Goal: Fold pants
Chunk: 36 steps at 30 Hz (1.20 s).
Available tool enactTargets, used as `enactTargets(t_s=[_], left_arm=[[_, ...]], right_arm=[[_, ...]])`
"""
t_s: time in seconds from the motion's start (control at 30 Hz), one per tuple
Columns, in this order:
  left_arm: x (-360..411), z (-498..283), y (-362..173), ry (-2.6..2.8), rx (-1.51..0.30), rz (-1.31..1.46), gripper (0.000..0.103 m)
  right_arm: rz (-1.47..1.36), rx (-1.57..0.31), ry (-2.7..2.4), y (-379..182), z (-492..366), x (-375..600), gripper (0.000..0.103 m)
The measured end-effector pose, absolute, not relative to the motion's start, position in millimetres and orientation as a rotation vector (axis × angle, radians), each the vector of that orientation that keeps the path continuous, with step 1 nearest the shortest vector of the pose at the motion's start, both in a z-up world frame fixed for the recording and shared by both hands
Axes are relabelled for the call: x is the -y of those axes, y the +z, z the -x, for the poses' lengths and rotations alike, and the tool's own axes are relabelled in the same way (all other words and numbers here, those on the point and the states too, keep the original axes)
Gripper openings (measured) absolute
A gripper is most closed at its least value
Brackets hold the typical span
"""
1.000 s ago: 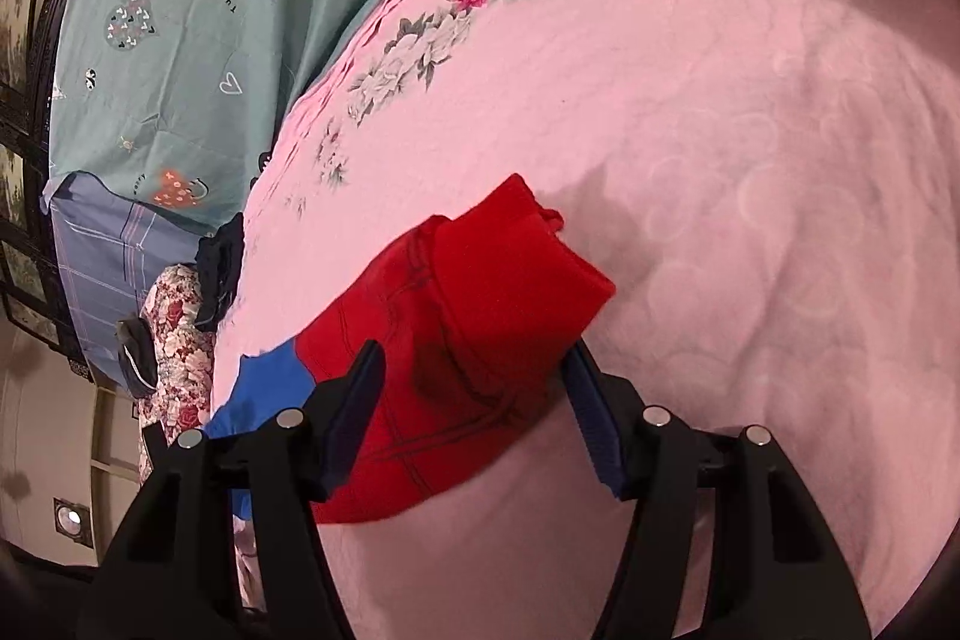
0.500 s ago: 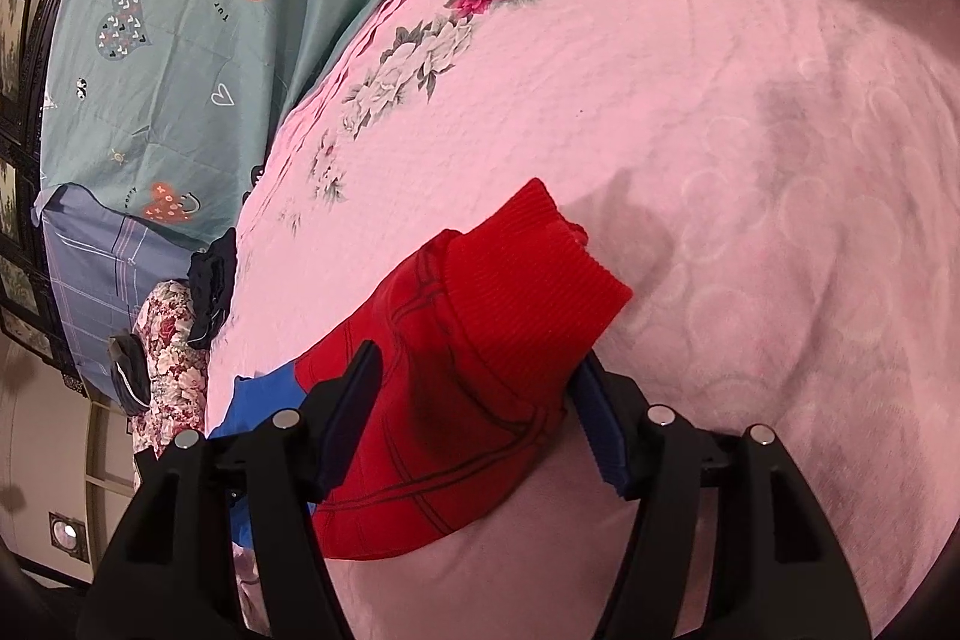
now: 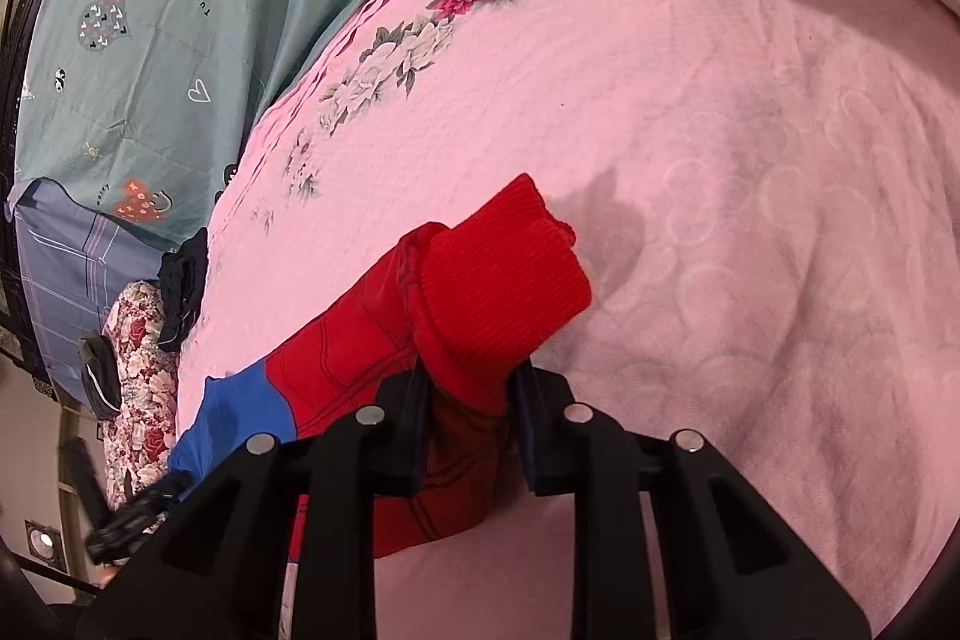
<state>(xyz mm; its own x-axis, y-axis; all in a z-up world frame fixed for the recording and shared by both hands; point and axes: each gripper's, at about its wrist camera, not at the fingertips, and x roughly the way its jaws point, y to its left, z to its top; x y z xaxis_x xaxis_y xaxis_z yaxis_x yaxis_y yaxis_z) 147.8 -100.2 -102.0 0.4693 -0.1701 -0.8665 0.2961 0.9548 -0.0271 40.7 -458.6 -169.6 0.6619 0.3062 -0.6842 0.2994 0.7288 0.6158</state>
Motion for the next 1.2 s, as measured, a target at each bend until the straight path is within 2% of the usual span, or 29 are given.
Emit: enactTargets(t_s=[0.07, 0.13, 0.17, 0.2, 0.27, 0.43, 0.53, 0.73, 0.97, 1.2], left_arm=[[142.6, -142.1, -96.5, -0.415, -1.011, -0.178, 0.099], [187.3, -138.6, -106.7, -0.526, -1.015, -0.208, 0.093], [200.6, -138.4, -113.7, -0.557, -1.035, -0.213, 0.081], [215.5, -138.9, -124.6, -0.593, -1.07, -0.218, 0.061], [234.5, -139.3, -146.8, -0.633, -1.147, -0.234, 0.033], [250.0, -124.3, -155.2, -0.59, -1.086, -0.324, 0.031], [250.8, -119.2, -155.0, -0.564, -1.057, -0.33, 0.032], [248.4, -110.0, -152.5, -0.529, -1.051, -0.288, 0.031], [247.0, -102.1, -159.2, -0.5, -0.971, -0.244, 0.031], [202.5, -76.5, -151.9, -0.517, -0.975, -0.074, 0.031]], right_arm=[[-0.776, -0.873, 0.004, -169.7, -40.7, 458.7, 0.024], [-0.778, -0.874, 0.007, -170.1, -40.6, 459.2, 0.024], [-0.778, -0.875, 0.011, -170.4, -40.5, 459.9, 0.023], [-0.78, -0.876, 0.014, -170.8, -40.5, 460.7, 0.023], [-0.776, -0.88, 0.019, -170.5, -40.7, 461.1, 0.023], [-0.771, -0.888, 0.018, -171.0, -41.3, 461.4, 0.023], [-0.766, -0.883, 0.015, -164.6, -41.9, 458.3, 0.02], [-0.633, -0.8, 0.075, -109.9, -48.7, 430.1, 0.016], [-0.335, -0.757, 0.357, -38.1, -77.2, 332.1, 0.016], [-0.109, -0.871, 0.597, -44.6, -114.6, 236.3, 0.016]])
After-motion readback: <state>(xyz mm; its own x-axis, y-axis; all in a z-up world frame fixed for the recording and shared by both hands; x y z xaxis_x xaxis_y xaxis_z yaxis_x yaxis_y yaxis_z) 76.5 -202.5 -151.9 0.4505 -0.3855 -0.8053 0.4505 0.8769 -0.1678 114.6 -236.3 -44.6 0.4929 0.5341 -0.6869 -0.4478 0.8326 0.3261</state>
